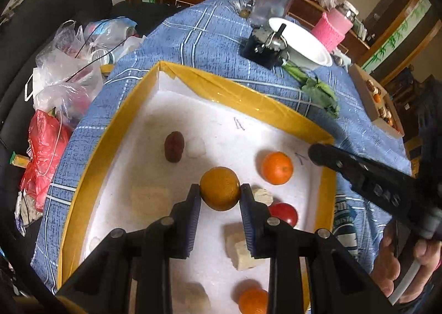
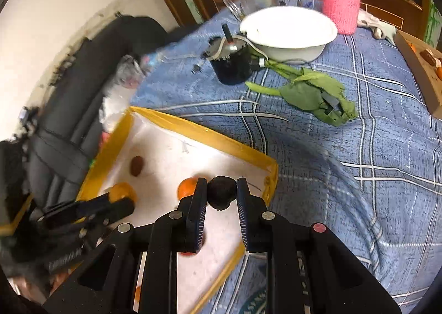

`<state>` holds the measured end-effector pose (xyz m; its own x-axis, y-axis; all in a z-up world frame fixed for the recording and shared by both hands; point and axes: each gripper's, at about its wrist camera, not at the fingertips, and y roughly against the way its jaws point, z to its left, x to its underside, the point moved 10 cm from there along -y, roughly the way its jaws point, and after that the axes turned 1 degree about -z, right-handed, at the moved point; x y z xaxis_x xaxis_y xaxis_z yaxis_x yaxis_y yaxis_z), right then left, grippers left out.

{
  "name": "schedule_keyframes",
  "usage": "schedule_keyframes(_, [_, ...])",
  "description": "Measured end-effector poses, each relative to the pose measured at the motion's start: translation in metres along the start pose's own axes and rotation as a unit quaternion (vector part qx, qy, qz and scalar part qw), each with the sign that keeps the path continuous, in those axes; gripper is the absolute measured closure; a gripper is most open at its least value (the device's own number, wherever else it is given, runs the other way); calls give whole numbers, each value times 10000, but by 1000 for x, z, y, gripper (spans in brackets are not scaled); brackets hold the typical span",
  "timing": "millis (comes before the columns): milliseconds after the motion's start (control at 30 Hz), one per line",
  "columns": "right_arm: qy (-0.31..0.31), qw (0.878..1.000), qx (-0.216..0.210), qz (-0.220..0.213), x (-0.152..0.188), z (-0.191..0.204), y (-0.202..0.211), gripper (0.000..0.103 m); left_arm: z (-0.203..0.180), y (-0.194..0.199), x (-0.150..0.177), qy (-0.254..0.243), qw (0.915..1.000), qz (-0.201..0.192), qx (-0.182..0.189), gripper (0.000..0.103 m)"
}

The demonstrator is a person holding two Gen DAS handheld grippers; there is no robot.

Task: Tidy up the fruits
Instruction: 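Carry the tangerine over the tray with the left tool while right carries the dark ball, then open the left tool to drop the tangerine while the right tool releases the dark ball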

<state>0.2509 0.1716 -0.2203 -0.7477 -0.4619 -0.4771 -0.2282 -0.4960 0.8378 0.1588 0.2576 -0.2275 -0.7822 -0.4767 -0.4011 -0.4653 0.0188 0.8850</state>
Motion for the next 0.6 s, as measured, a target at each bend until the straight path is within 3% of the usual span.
schedule_keyframes(500, [-287, 9968, 641, 369, -5, -7, -32, 82, 5, -25, 3, -115, 9991, 387, -132, 71])
schedule_keyframes(600, [-336, 9966, 642, 404, -4, -6, -32, 79, 5, -26, 4, -133, 9990, 403, -118, 63])
